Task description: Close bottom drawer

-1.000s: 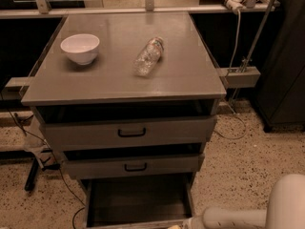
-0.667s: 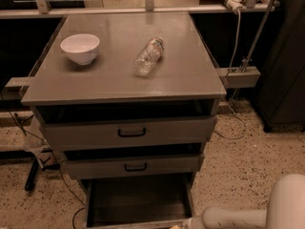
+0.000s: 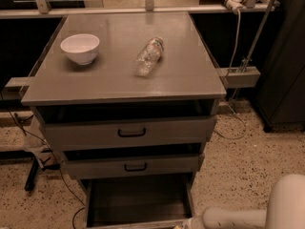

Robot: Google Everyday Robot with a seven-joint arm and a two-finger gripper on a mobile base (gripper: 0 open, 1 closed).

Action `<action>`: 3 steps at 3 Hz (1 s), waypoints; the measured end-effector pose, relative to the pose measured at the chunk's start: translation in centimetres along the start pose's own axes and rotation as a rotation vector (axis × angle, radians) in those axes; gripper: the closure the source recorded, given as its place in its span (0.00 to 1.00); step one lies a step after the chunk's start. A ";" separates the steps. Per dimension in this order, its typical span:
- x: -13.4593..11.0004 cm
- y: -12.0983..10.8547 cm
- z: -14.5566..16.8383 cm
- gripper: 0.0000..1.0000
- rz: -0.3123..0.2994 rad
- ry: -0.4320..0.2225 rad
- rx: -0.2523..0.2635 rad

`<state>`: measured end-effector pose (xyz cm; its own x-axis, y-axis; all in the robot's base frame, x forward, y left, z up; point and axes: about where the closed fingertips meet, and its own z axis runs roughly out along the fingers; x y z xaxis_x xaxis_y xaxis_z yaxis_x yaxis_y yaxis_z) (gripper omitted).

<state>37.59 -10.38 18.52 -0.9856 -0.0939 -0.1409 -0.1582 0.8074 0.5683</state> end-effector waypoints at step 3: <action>0.0 1.2 -0.1 1.00 -0.099 0.065 -0.178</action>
Offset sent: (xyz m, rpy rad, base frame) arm -0.0030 0.0065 0.0219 0.2178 -0.0066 0.1658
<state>37.35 -9.53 19.27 -0.9657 -0.2094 -0.1534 -0.2565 0.6774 0.6895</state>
